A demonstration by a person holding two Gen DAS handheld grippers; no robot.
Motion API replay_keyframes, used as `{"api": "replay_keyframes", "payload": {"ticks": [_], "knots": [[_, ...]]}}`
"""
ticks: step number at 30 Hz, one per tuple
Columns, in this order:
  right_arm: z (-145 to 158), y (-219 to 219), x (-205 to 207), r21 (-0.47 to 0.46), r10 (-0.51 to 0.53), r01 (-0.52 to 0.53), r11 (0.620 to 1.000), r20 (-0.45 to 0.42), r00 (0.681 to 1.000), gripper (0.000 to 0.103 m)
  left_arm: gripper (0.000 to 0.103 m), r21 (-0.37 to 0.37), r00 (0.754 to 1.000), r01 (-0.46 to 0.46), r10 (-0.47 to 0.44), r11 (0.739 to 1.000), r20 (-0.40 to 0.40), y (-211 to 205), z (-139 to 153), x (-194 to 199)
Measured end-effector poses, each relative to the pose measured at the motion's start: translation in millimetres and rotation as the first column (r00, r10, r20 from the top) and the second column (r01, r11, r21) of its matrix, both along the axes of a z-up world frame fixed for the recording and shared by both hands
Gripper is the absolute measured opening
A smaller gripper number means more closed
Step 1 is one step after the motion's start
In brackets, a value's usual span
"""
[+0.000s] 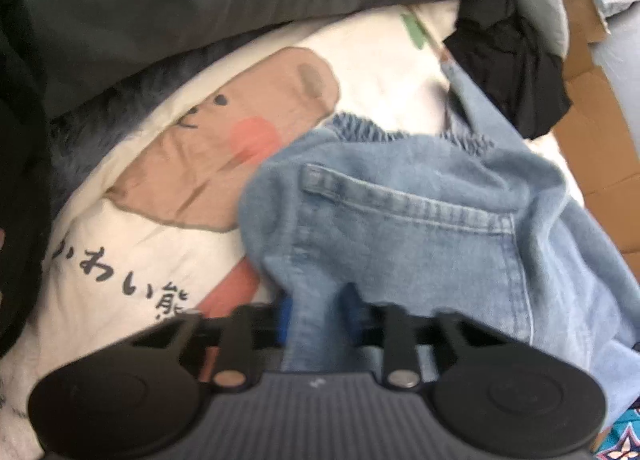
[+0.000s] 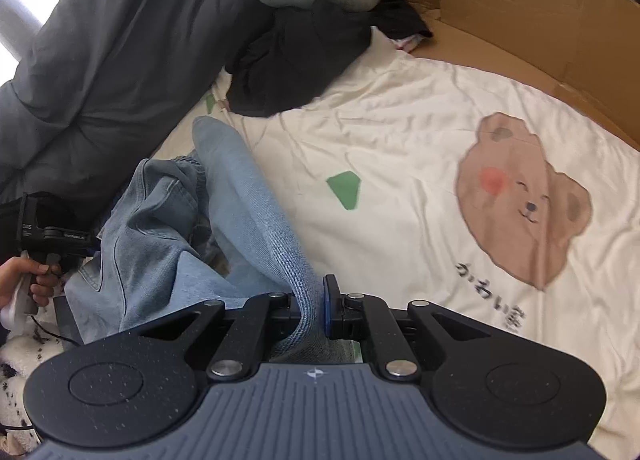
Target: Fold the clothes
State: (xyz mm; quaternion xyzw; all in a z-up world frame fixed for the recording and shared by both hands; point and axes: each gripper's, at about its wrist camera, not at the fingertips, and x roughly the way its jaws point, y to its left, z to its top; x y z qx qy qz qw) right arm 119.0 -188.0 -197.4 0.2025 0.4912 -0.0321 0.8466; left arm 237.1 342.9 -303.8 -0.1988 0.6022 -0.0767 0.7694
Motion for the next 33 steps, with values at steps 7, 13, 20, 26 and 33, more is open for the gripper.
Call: {"api": "replay_keyframes", "payload": {"ticks": [7,13,20,26,33], "knots": [[-12.1,-21.4,-26.9,0.036,-0.099,0.102,0.994,-0.088,0.991,0.006,0.007,-0.157,0.996,0.014,0.001,0.987,0.095,-19.8,38.8,-4.7],[-15.7,-14.8,-29.7,-0.013,-0.064,0.063,0.998,-0.166,0.984,0.022,0.007,-0.306,0.971,0.147,-0.078,0.941,0.226,-58.2,76.5,-2.4],[8.1,-19.9,-14.7,-0.085,-0.044,0.029,0.996,-0.192,0.980,0.024,0.007,-0.340,0.963,0.199,-0.120,0.919,0.241,-91.6,80.2,-6.0],[29.9,10.8,20.0,-0.075,0.070,-0.081,0.994,-0.143,0.987,0.047,0.007,-0.405,0.962,0.200,-0.101,0.892,0.255,-116.5,84.5,-13.9],[42.9,67.2,62.5,0.027,0.232,-0.231,0.973,-0.081,0.969,0.047,0.007,-0.465,0.956,0.257,-0.152,0.847,0.252,-160.0,82.9,-30.6]]}}
